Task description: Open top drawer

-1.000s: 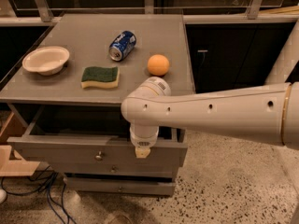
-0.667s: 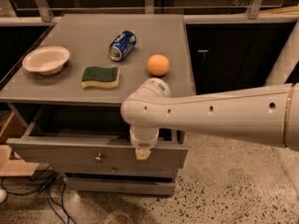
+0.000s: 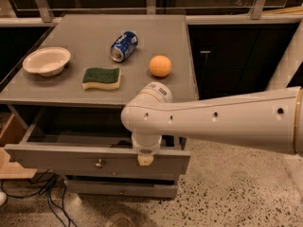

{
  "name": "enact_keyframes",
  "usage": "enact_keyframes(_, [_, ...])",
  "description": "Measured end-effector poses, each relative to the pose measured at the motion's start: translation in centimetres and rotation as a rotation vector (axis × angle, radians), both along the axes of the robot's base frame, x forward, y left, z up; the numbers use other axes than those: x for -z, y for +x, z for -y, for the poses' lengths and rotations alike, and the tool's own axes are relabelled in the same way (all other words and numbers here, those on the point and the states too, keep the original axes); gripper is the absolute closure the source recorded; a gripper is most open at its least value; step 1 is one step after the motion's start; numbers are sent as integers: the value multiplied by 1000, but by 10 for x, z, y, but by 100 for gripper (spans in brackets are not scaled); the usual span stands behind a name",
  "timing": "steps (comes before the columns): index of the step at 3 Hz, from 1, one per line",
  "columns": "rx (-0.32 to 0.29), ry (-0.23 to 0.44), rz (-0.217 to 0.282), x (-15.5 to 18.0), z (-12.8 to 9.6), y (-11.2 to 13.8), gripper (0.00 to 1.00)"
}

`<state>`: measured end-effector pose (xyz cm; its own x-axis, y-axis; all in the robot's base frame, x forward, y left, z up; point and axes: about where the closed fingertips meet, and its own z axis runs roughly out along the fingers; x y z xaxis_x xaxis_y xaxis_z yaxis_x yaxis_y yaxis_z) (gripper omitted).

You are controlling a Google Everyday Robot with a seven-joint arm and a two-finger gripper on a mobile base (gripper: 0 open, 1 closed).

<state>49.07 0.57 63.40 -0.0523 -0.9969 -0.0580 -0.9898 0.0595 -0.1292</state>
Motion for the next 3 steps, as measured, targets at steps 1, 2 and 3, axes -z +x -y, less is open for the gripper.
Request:
enact_keyframes(1, [-2, -1, 3, 0, -1, 1, 100])
enact_keyframes(2, [1, -7, -13, 1, 2, -7, 100])
enact_keyframes(3, [14, -11, -23, 1, 3, -13, 100])
